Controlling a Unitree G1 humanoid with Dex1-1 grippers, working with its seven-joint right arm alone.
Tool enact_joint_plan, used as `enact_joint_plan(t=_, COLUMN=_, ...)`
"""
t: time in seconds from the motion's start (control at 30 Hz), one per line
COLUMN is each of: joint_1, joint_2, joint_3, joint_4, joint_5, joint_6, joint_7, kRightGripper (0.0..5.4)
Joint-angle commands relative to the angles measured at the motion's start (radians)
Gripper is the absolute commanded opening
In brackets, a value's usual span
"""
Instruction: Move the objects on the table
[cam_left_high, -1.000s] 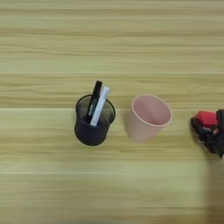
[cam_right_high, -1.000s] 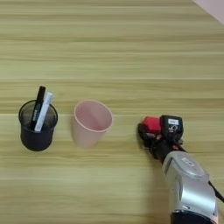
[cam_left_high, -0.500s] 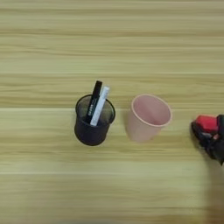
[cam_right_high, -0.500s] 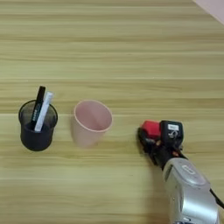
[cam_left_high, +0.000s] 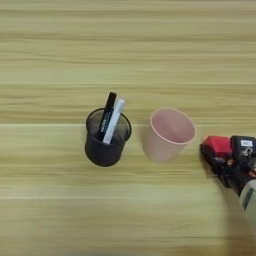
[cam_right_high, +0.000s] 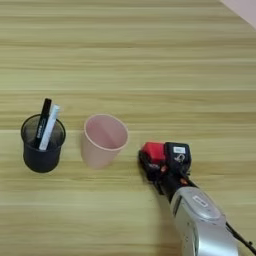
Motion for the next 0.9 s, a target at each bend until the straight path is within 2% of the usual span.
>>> enact_joint_plan(t=0.03, joint_1=0.028, joint_2=0.012, joint_3=0.039, joint_4=0.000, joint_5=-0.006, joint_6=0.046, joint_7=-0.002, kRightGripper=2.35)
enact_joint_plan(t=0.73, joint_1=0.028, joint_2=0.019, joint_3=0.071, joint_4=0.015, joint_5=-0.022, joint_6=0.028, joint_7=-0.001, kRightGripper=2.35)
enact_joint_plan(t=0.77, joint_1=0.029, joint_2=0.018, joint_3=0.071, joint_4=0.013, joint_5=-0.023, joint_6=0.025, joint_7=0.000, kRightGripper=2.64)
enact_joint_plan(t=0.9, joint_1=0.026, joint_2=0.011, joint_3=0.067, joint_4=0.000, joint_5=-0.021, joint_6=0.023, joint_7=0.001, kRightGripper=2.97)
